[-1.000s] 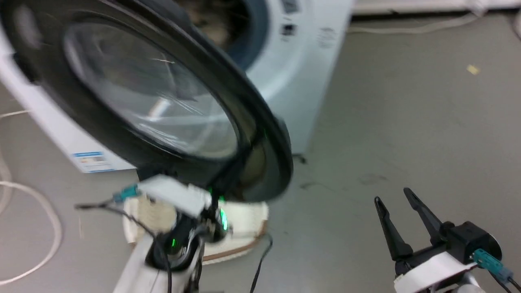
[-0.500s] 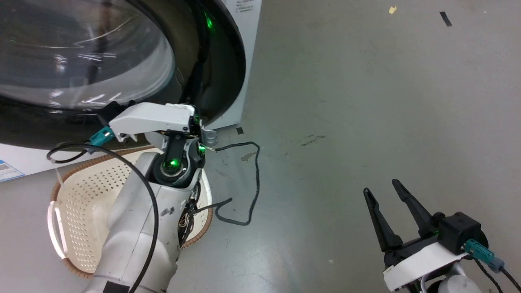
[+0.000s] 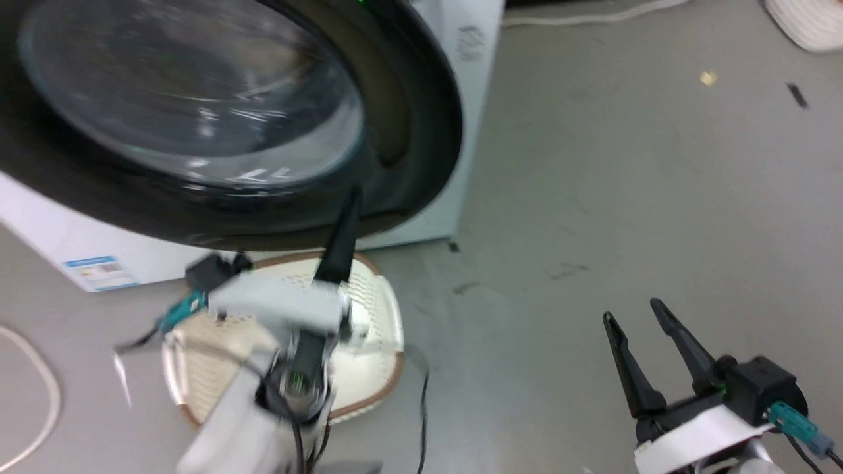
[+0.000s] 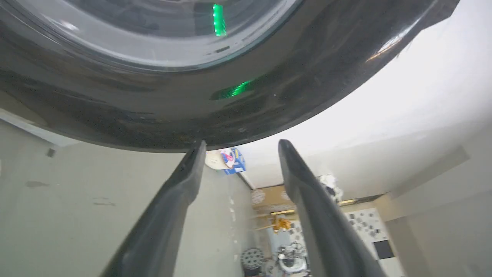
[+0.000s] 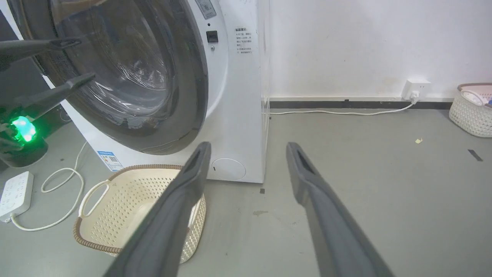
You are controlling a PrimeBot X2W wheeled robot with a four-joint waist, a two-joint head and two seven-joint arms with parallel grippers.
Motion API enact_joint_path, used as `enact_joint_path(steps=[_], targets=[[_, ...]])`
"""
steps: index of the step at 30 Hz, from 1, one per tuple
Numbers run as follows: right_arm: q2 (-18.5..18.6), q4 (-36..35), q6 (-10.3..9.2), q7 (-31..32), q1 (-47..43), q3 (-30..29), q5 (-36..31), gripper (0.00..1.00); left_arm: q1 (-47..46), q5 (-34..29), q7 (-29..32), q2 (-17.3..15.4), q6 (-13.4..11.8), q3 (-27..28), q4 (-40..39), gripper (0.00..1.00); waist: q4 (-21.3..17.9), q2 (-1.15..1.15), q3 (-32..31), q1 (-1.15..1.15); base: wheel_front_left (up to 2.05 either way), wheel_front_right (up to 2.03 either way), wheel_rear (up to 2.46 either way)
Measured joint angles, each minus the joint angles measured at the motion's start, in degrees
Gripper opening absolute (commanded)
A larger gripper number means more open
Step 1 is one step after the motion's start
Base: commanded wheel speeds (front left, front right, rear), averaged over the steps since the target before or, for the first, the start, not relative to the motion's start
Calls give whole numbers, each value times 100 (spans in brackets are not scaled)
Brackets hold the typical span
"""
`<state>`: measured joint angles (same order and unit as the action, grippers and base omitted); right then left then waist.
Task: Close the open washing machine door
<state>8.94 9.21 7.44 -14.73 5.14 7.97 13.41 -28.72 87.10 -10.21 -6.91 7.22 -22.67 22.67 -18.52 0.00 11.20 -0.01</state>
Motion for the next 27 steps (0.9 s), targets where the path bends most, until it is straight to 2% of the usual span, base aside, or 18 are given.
enact_joint_path(steps=[3, 4, 6, 7, 9, 11, 14, 16, 17, 18, 20, 27], targets=[[42, -46, 0, -1, -132, -40, -35, 100, 549, -932, -327, -465, 1, -319, -310, 100, 266, 0, -189, 0, 0, 0, 0], [66, -88, 0, -1, -269, -68, -77, 100, 1089, -1816, -446, -800, 0, -271, -510, 100, 546, 0, -380, 0, 0, 0, 0], [86, -125, 0, -1, -364, -84, -87, 100, 1447, -2653, -447, -871, -21, 135, -694, 100, 741, 0, -501, 0, 0, 0, 0], [91, -145, 0, -1, -402, -101, -91, 100, 1606, -3178, -449, -899, -115, 321, -820, 100, 835, 0, -560, 0, 0, 0, 0], [94, -165, 0, -1, -481, -126, -88, 100, 1914, -4241, -454, -862, -420, 691, -1148, 100, 1024, 0, -677, -1, 0, 0, 0], [113, -177, 0, -1, -537, -99, -92, 100, 2232, -4902, -454, -677, -621, 1077, -1530, 100, 1197, 0, -788, 0, 0, 0, 0], [133, -212, 0, -1, -615, -113, -94, 100, 2627, -5794, -454, -425, -767, 1414, -1990, 100, 1422, 0, -935, -1, 0, 0, 0], [159, -297, 0, -1, -644, -73, -135, 100, 2812, -6359, -455, -382, -815, 1519, -2192, 100, 1567, 0, -1004, -1, 0, 0, 0], [182, -409, 0, -1, -659, -26, -153, 100, 3032, -6951, -455, -332, -858, 1600, -2304, 100, 1740, 0, -1084, 0, 0, 0, 0], [179, -420, 1, -1, -692, -27, -187, 100, 3147, -7425, -455, -423, -868, 1550, -2305, 100, 1830, 0, -1118, 0, 0, 0, 0], [169, -425, 0, -1, -721, -29, -196, 100, 3237, -7706, -455, -445, -929, 1522, -2304, 100, 1905, 0, -1134, 0, 0, 0, 0], [197, -468, 0, -1, -736, 112, -189, 100, 3367, -7896, -455, -233, -980, 1524, -2323, 100, 2110, 0, -1055, 0, 0, 0, 0]])
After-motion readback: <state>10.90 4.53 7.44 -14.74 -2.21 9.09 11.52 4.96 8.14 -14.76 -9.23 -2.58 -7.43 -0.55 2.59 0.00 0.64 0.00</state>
